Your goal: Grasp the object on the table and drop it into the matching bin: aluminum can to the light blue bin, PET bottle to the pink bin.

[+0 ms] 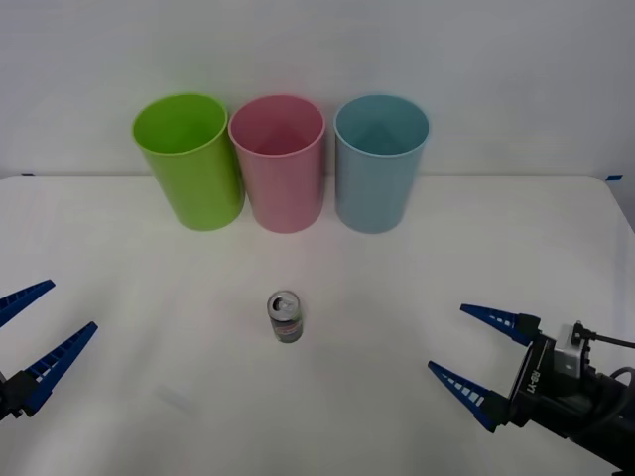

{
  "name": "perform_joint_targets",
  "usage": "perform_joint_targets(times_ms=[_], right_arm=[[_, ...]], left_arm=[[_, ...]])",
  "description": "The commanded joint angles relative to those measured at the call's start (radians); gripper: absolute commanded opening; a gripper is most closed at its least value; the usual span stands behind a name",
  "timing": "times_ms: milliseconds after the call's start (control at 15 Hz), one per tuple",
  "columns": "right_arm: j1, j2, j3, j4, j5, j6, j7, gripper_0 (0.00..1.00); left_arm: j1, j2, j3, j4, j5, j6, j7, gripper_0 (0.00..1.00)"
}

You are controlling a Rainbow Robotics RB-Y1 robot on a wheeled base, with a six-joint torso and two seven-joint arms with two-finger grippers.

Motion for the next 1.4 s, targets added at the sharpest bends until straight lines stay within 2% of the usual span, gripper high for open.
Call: perform_joint_targets(times_ms=[67, 333, 467, 667, 1133, 1400], right_arm=[[-0.023, 0.007, 0.071, 0.000, 0.010, 0.054, 0.031, 1.00], [-0.077, 0.112, 0.094, 0.017, 0.131, 0.081, 0.063, 1.00], [-0.115, 0.139, 0.121, 0.055, 0.158, 0.094, 0.073, 1.00], [-0.173, 0.150, 0.187, 0.107, 0.160, 0.150, 0.097, 1.00], [-0.233, 0.162, 0.345, 0.109, 0.160, 0.351, 0.122, 1.00], [-0.267, 0.162, 0.410, 0.111, 0.158, 0.430, 0.122, 1.00]], left_arm=[[0.000, 0.000, 0.000, 0.000, 0.000, 0.000, 0.000, 1.00], [0.000, 0.000, 0.000, 0.000, 0.000, 0.000, 0.000, 1.00], [0.000, 0.000, 0.000, 0.000, 0.000, 0.000, 0.000, 1.00], [0.000, 0.000, 0.000, 0.000, 0.000, 0.000, 0.000, 1.00], [0.000, 0.000, 0.000, 0.000, 0.000, 0.000, 0.000, 1.00], [0.000, 0.000, 0.000, 0.000, 0.000, 0.000, 0.000, 1.00]])
